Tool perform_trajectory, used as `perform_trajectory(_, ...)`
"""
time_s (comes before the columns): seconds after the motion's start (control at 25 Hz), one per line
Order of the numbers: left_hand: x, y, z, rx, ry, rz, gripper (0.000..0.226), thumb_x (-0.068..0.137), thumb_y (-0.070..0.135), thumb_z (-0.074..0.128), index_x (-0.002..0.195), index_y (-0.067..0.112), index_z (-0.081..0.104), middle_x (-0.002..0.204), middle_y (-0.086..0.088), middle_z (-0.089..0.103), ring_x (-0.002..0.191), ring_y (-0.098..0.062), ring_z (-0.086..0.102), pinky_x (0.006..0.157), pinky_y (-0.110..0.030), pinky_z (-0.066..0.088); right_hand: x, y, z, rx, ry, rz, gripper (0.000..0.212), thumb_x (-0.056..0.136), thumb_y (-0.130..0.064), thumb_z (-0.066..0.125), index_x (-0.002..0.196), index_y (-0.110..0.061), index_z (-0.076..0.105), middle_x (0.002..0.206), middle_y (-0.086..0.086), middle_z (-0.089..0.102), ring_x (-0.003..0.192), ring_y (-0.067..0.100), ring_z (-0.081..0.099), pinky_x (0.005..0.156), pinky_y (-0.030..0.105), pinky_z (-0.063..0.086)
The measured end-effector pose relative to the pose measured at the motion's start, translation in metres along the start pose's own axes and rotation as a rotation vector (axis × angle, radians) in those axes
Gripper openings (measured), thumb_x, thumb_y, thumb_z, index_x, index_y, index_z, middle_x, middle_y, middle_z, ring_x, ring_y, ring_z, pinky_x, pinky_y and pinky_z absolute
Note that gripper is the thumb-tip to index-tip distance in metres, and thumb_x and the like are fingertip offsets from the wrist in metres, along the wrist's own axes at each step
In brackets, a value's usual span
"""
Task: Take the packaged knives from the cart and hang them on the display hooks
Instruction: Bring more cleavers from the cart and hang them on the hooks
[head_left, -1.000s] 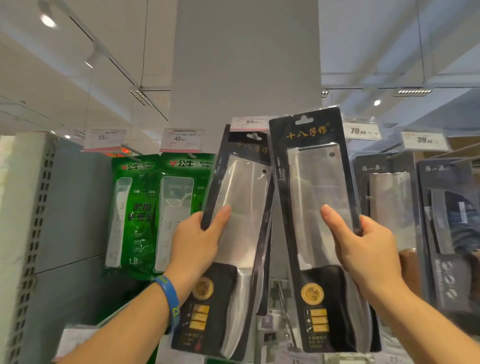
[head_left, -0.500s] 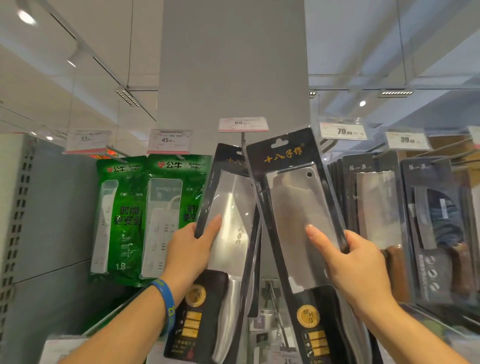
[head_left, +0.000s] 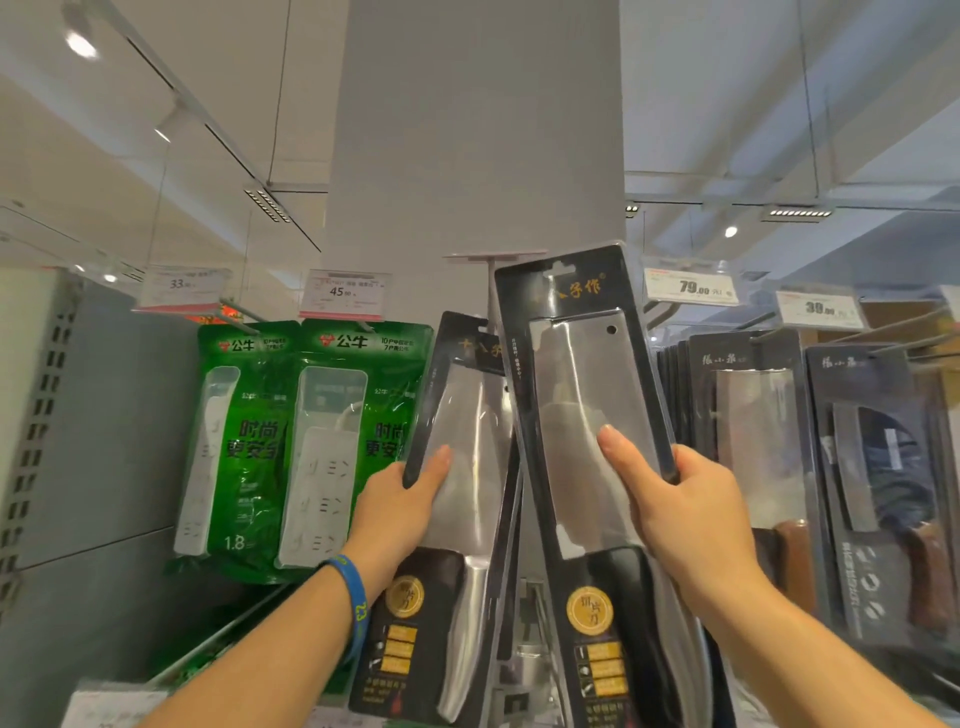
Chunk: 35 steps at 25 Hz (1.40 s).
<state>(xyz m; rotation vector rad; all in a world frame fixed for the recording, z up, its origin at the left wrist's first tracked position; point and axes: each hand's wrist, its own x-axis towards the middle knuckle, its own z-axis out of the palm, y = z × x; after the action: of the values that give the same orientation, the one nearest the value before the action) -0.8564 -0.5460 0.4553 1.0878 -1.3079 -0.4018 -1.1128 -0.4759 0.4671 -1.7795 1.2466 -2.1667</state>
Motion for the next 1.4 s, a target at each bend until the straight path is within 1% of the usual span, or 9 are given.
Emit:
perform_trajectory(0.24, 0.017, 0.018, 0.019, 0.054, -0.295, -0.305, 0.085, 0.091, 0.068, 0.047, 0.148, 0.005, 0.037, 0.142, -0.013, 0.053, 0.126, -0.032, 0.052, 0.106, -0.042, 0.045, 0.004, -0.008, 0.000, 0.006, 0.001, 0.042, 0.072, 0.071, -0.078, 0.068, 0.060, -0.011, 0.046, 0.044, -0.007, 0.046, 0.044, 0.004, 0.044, 0.052, 0.039, 0.041)
perform_trajectory(0.36, 0.013, 0.049, 0.011, 0.358, -0.057, 0.084, 0.074, 0.092, 0.056, 0.056, 0.149, 0.014, 0.034, 0.146, -0.007, 0.049, 0.124, -0.024, 0.052, 0.099, -0.035, 0.047, 0.004, -0.003, -0.001, 0.009, -0.013, 0.102, 0.087, 0.069, -0.081, 0.068, 0.071, 0.004, 0.049, 0.061, 0.017, 0.053, 0.057, 0.027, 0.051, 0.059, 0.050, 0.047)
perform_trajectory(0.52, 0.026, 0.133, -0.032, 0.299, 0.278, 0.673, 0.080, 0.085, 0.052, 0.068, 0.150, 0.031, 0.026, 0.154, 0.004, 0.035, 0.138, -0.019, 0.039, 0.112, -0.040, 0.036, -0.003, 0.004, 0.007, 0.015, -0.019, 0.091, 0.088, 0.065, -0.085, 0.065, 0.070, 0.001, 0.046, 0.062, 0.019, 0.045, 0.057, 0.022, 0.041, 0.056, 0.039, 0.037)
perform_trajectory(0.68, 0.057, 0.195, -0.055, 0.841, 0.154, 0.902, 0.042, 0.097, 0.038, 0.058, 0.138, 0.029, 0.054, 0.139, 0.000, 0.057, 0.125, -0.025, 0.052, 0.105, -0.040, 0.044, -0.008, 0.012, 0.029, 0.106, -0.096, 0.118, 0.082, 0.066, -0.082, 0.068, 0.080, -0.001, 0.067, 0.069, 0.010, 0.070, 0.063, 0.028, 0.065, 0.058, 0.041, 0.054)
perform_trajectory(0.8, 0.068, 0.202, -0.054, 0.731, 0.053, 0.867, 0.036, 0.099, 0.042, 0.055, 0.127, 0.024, 0.067, 0.125, 0.003, 0.068, 0.116, -0.018, 0.060, 0.101, -0.036, 0.047, -0.014, 0.009, 0.049, 0.157, -0.150, 0.102, 0.065, 0.072, -0.076, 0.073, 0.087, -0.012, 0.072, 0.078, 0.006, 0.074, 0.072, 0.026, 0.071, 0.064, 0.046, 0.061)
perform_trajectory(0.96, 0.072, 0.187, -0.047, 0.447, 0.071, 0.830, 0.032, 0.091, 0.047, 0.066, 0.113, 0.026, 0.074, 0.098, 0.012, 0.071, 0.100, -0.011, 0.064, 0.088, -0.024, 0.049, -0.014, -0.003, 0.073, 0.164, -0.146, -0.011, 0.030, 0.084, -0.053, 0.076, 0.083, -0.026, 0.065, 0.078, -0.011, 0.070, 0.065, 0.005, 0.064, 0.053, 0.027, 0.049)
perform_trajectory(1.04, 0.072, 0.184, -0.045, 0.406, 0.106, 0.853, 0.032, 0.089, 0.050, 0.066, 0.109, 0.026, 0.076, 0.092, 0.007, 0.074, 0.092, -0.014, 0.066, 0.083, -0.030, 0.053, -0.010, -0.009, 0.085, 0.138, -0.098, 0.001, 0.033, 0.085, -0.053, 0.074, 0.083, -0.021, 0.066, 0.078, -0.008, 0.071, 0.066, 0.011, 0.066, 0.052, 0.037, 0.053)
perform_trajectory(1.2, 0.072, 0.179, -0.042, 0.408, 0.165, 0.912, 0.039, 0.090, 0.053, 0.063, 0.111, 0.023, 0.076, 0.099, 0.005, 0.076, 0.091, -0.012, 0.067, 0.083, -0.032, 0.055, -0.002, -0.022, 0.099, 0.133, -0.044, 0.042, 0.049, 0.080, -0.069, 0.070, 0.073, -0.022, 0.064, 0.067, -0.015, 0.068, 0.057, 0.004, 0.062, 0.043, 0.018, 0.042)
perform_trajectory(1.4, 0.073, 0.175, -0.040, 0.382, 0.199, 0.929, 0.038, 0.089, 0.053, 0.065, 0.111, 0.023, 0.077, 0.105, 0.006, 0.076, 0.097, -0.010, 0.068, 0.089, -0.032, 0.053, -0.006, -0.024, 0.112, 0.028, -0.094, 0.004, 0.053, 0.079, -0.077, 0.064, 0.067, -0.026, 0.058, 0.058, -0.015, 0.062, 0.052, -0.002, 0.056, 0.043, 0.015, 0.034)
